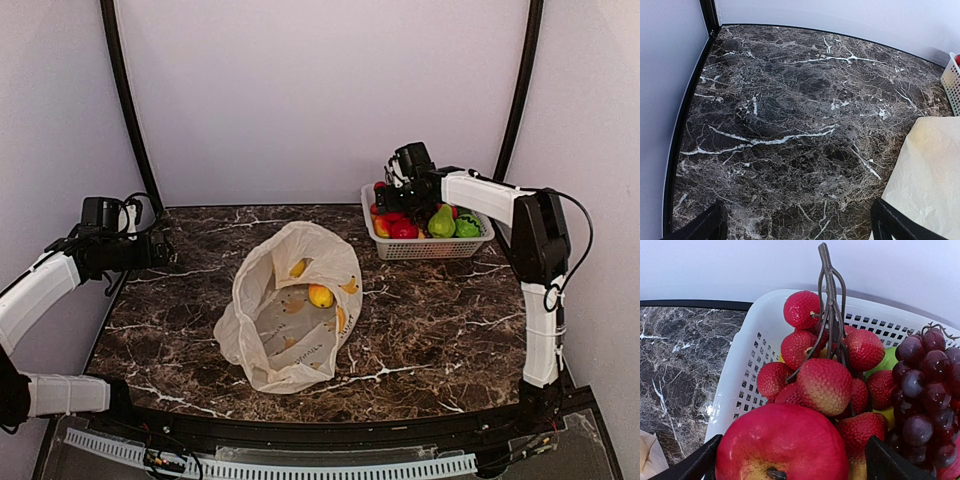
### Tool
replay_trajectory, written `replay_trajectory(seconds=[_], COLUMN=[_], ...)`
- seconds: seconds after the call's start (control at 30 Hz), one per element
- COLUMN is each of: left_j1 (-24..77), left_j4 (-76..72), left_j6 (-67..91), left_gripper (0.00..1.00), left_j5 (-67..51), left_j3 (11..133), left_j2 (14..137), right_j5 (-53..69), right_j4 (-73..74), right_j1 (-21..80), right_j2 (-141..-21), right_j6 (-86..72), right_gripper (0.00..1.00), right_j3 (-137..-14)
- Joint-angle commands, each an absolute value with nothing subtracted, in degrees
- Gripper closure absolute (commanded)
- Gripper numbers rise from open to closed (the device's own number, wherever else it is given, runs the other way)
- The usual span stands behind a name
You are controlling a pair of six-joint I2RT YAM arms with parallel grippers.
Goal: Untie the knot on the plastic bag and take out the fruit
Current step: Place the fake fruit in the bin.
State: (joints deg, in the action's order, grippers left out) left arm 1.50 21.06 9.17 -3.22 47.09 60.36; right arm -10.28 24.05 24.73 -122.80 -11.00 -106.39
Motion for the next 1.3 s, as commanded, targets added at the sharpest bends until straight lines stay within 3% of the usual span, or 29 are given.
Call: replay_trajectory(seconds=[0.0, 0.83, 1.27], left_j1=[1.1, 0.7, 1.3], left_j4=[21.3, 21.3, 17.2], left_j6=[8.4, 8.2, 8.8], left_gripper=[0.01, 0.01, 0.01], left_j5=[-3.9, -5.6, -17.2], left_j3=[46.6, 46.9, 44.7], left_j2=[60.4, 60.9, 58.0], right_j5=[-9.7, -6.8, -4.0], right_j4=[24.1, 23.4, 25.9], right_j1=[24.4, 24.9, 27.1], right_j2=[-121.9, -116.5, -106.7], right_j6=[-10.5, -10.5, -9.5], right_gripper=[0.05, 0.02, 0.03], right_j3=[-108.0, -107.0, -103.1])
